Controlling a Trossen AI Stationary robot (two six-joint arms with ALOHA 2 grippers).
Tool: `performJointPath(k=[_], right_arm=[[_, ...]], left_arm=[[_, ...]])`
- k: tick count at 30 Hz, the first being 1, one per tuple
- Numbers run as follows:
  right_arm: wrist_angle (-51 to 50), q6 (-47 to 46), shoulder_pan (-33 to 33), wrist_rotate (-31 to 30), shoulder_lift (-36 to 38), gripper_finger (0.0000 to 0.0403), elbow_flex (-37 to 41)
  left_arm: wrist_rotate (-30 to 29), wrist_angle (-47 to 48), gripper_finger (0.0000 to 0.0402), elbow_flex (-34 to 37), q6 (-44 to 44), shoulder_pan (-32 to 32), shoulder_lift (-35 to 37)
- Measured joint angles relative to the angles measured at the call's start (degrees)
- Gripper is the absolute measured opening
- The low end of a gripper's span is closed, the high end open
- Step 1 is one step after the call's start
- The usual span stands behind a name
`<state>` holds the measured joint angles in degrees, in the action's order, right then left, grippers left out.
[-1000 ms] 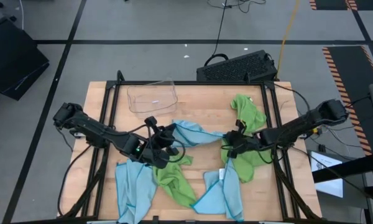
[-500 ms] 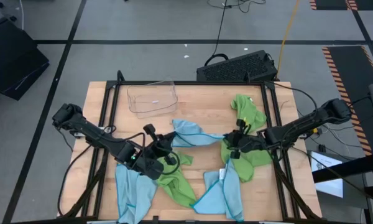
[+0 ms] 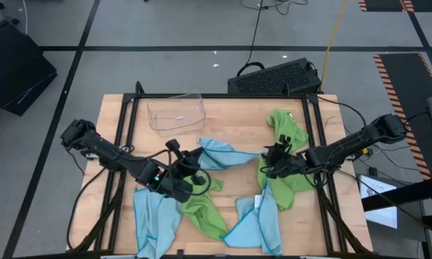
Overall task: Fold microfiber towels
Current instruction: Fold the top center blue microfiber cloth
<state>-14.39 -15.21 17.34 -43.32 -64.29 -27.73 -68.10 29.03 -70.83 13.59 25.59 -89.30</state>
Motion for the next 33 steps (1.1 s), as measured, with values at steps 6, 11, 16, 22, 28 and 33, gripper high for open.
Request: performJointPath(k=[6,11,16,22,28,33], right_arm=[[-7.1,-7.1,-0.1,5.3,0.0,0.0164,0.0],[-4.9,-9.5,-0.1,17.9,0.0,0.0153,0.0],[1.5,-9.0,-0.1,20.7,0.0,0.0137,1.9],[3.9,-7.9,0.0,18.0,0.0,0.0151,3.3],[6.2,-6.2,-0.1,19.2,0.0,0.0163,3.3],[7.2,-5.1,-0.2,19.3,-2.4,0.0157,3.3]], left_arm=[[0.4,2.3,0.0013,0.0,2.0,-1.3,0.0],[0.4,2.9,0.0005,0.0,2.2,-2.0,0.0],[0.5,2.9,0.0013,0.0,2.2,-2.2,0.0],[0.5,2.9,0.0007,0.0,1.7,-2.4,0.0],[0.5,3.0,0.0015,0.0,1.7,-3.2,0.0],[0.7,3.0,0.0006,0.0,1.6,-3.3,0.0]])
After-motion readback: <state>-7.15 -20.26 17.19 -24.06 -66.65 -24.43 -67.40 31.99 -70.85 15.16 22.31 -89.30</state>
